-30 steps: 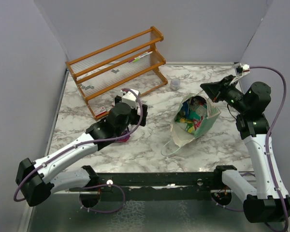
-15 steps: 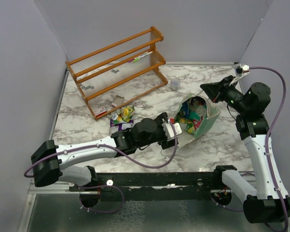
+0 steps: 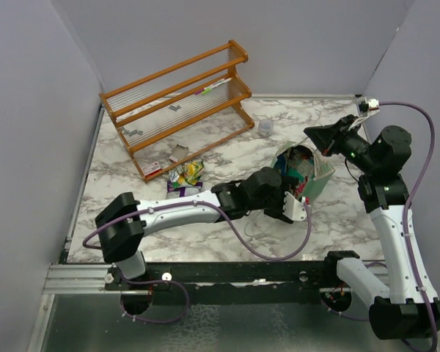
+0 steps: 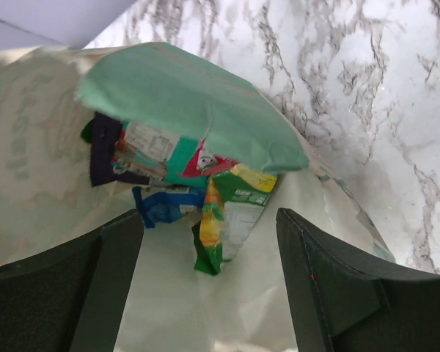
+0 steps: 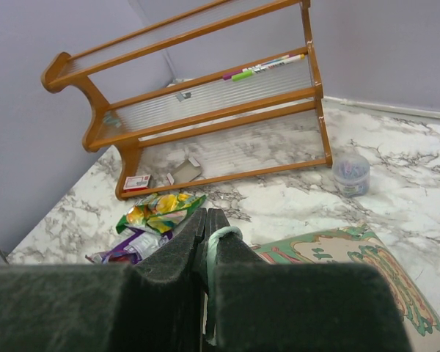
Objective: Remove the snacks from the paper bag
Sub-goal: Take out the snack from the paper bag.
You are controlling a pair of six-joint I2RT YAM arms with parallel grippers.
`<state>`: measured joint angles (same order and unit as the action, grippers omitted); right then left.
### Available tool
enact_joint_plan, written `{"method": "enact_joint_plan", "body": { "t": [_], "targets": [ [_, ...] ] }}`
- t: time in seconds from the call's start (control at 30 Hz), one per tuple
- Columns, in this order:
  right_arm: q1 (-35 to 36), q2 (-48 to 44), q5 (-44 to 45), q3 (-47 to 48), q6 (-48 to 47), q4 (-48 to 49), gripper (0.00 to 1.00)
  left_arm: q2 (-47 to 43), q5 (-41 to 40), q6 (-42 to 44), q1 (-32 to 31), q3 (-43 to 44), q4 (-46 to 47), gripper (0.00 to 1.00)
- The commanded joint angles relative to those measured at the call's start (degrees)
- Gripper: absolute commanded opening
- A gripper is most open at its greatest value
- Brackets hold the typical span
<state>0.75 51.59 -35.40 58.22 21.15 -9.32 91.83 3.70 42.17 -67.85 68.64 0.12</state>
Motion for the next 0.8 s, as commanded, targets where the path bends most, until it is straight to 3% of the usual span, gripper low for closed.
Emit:
{"method": "enact_joint_plan", "body": {
  "t": [0.0,0.23,0.57,0.67,0.77],
  "targets": [
    [0.26,-1.31,0.64,1.18,-0.52,1.18,0.02,8.25,3.58,4.53,2.59,8.15,-8.19,0.74],
    [0.21,-1.8,0.59,0.95,-0.5,1.34,0.02,14.92,8.44,5.83,4.06,12.14,-7.48,0.74],
    [0.22,-2.26,0.15,0.85,0.09,1.41,0.02,22.06,6.12,5.38,6.03,15.09,-6.35,0.7],
    [0.21,-2.32,0.15,0.78,0.2,1.41,0.02,22.51,5.11,4.23,6.58,15.5,-6.33,0.62],
    [0.21,-2.41,0.09,0.69,0.13,1.41,0.02,22.15,5.29,2.68,7.16,15.92,-6.96,0.43]
  ]
}}
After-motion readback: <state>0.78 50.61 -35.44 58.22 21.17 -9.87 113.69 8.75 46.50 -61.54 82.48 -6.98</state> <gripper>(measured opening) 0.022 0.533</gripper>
